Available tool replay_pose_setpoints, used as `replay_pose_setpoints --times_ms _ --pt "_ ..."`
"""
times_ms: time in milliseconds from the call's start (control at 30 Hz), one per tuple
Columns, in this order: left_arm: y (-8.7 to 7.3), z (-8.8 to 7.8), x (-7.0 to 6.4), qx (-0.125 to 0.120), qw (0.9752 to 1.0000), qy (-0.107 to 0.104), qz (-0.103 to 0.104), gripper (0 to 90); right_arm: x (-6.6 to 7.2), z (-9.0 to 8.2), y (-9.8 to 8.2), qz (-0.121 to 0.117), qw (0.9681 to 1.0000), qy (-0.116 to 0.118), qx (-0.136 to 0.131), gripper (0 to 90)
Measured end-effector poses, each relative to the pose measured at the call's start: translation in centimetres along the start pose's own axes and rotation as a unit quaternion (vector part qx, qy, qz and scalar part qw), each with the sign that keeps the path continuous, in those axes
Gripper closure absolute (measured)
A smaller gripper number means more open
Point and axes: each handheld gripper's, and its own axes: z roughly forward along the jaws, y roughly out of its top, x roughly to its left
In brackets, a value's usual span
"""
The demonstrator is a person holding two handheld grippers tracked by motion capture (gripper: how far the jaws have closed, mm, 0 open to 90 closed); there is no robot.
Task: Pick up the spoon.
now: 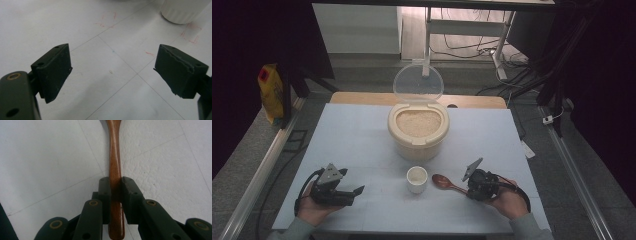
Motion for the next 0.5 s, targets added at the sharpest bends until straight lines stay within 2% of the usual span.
replay_pose_setpoints --times_ms 33,133,233,500 --pt "0.0 0.0 0.0 0.0 1.0 0.0 0.0 13.7 0.1 0.0 0.0 0.008 1.0 0.002 0.0 77.9" --pt "0.0 0.0 0.0 0.0 1.0 0.0 -0.001 13.7 -0.3 -0.2 -0.2 0.009 0.9999 0.002 -0.007 77.9" --pt "0.0 0.0 0.0 0.0 1.0 0.001 -0.001 13.7 -0.3 -0.5 -0.4 0.026 0.9995 0.007 -0.014 78.0" --pt "-0.1 0.0 0.1 0.001 1.0 0.001 -0.001 13.7 -0.6 -1.2 -0.7 0.034 0.9987 0.012 -0.037 78.0"
